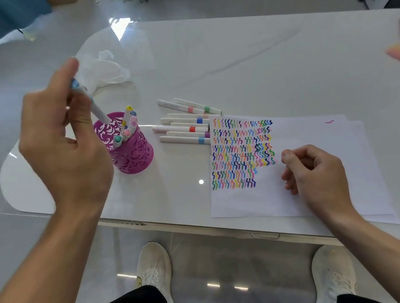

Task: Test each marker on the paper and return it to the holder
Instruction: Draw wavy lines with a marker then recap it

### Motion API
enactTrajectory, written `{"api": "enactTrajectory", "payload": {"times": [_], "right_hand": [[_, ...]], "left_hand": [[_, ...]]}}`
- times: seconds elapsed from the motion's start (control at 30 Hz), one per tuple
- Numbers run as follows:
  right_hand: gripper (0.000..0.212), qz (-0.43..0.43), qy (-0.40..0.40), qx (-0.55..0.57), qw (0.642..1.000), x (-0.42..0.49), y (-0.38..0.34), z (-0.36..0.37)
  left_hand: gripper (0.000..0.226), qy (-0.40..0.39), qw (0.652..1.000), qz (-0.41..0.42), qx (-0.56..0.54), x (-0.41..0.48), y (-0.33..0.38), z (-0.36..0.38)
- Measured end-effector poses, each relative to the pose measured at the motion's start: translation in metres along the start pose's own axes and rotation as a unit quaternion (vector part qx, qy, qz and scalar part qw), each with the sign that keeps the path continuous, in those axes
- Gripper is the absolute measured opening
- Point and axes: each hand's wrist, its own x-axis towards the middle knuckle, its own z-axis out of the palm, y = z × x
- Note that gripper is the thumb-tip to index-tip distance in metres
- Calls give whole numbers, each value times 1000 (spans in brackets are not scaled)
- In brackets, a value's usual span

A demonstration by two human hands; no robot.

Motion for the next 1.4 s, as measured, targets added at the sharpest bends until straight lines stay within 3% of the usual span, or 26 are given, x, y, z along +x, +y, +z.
{"api": "enactTrajectory", "payload": {"times": [0.33,0.57,0.8,0.97,1.13,1.27,1.4], "right_hand": [[24,-9,0,-27,1000,-2,-2,1],[25,-13,-2,-34,999,-2,-3,1],[26,-13,-2,-31,999,-1,-3,1],[26,-11,-5,-27,1000,-1,-4,-1],[26,-15,-6,-24,1000,0,-4,-1],[26,-18,-4,-18,1000,0,-6,-4],[26,-19,-5,-17,1000,1,-7,-5]], "left_hand": [[31,-159,975,-66,142,-7,-10,2],[30,-174,968,-69,168,-9,-7,5],[30,-135,981,-33,139,-11,2,9],[27,-146,977,86,133,-26,23,20],[25,-260,952,130,99,-43,32,41],[29,-371,916,83,131,-55,28,58],[38,-414,892,52,173,-60,21,74]]}}
